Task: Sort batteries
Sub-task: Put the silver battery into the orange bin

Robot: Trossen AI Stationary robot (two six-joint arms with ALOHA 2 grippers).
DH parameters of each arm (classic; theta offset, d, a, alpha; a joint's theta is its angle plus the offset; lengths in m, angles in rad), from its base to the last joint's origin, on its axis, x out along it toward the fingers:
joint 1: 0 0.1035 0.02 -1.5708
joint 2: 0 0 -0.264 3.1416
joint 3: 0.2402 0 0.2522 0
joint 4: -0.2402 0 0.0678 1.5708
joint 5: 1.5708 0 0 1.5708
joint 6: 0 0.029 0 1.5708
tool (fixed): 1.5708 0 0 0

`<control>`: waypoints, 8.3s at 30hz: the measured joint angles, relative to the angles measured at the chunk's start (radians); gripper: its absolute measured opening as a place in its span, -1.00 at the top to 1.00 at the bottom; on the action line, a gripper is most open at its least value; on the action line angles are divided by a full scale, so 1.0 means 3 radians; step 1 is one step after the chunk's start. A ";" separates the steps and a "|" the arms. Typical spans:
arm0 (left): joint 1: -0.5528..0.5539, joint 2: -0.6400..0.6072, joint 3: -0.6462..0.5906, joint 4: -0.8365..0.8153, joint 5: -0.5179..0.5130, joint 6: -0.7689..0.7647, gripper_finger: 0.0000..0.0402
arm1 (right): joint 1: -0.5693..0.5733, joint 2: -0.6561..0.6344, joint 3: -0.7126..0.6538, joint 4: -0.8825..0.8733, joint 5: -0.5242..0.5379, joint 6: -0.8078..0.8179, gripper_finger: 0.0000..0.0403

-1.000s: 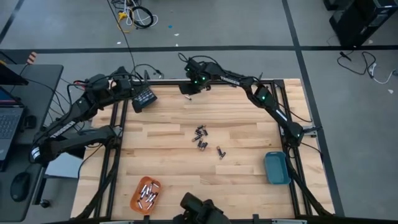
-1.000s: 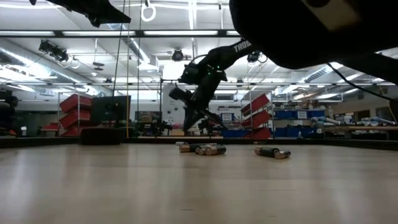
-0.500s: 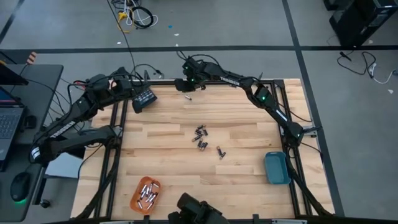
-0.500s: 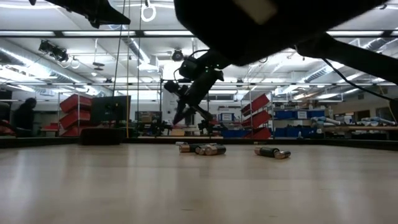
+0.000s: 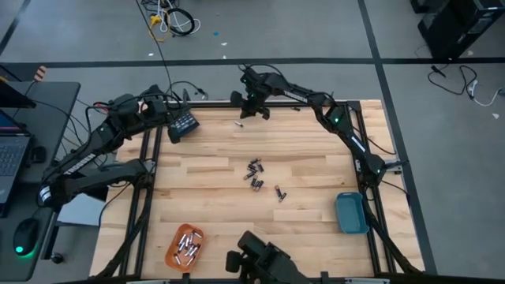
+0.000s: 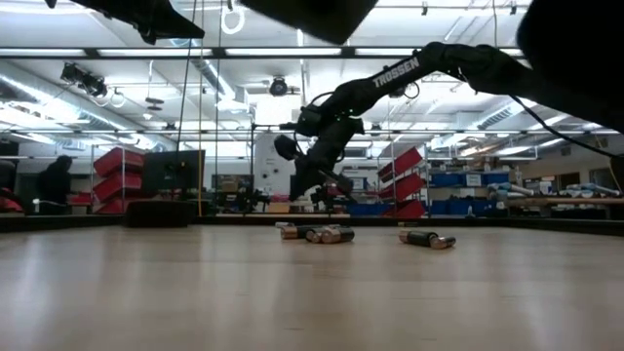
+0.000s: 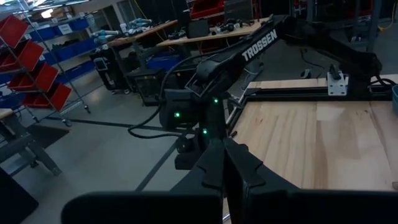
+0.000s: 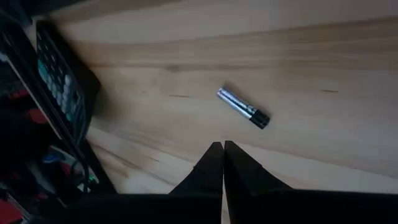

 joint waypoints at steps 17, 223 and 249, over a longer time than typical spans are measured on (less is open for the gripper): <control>0.0000 0.0000 0.0000 0.0007 0.0000 -0.0001 0.99 | -0.0030 -0.0011 -0.0496 0.0712 -0.0526 0.1030 0.99; 0.0664 0.4131 0.1523 -0.1110 -0.0713 -0.1023 0.29 | 0.0853 -0.2031 -0.0124 -0.2199 0.0157 -0.0183 0.98; 0.0569 0.4153 0.1522 -0.1011 -0.0859 -0.1208 0.29 | 0.0854 -0.2031 -0.0125 -0.2199 0.0220 -0.0122 0.99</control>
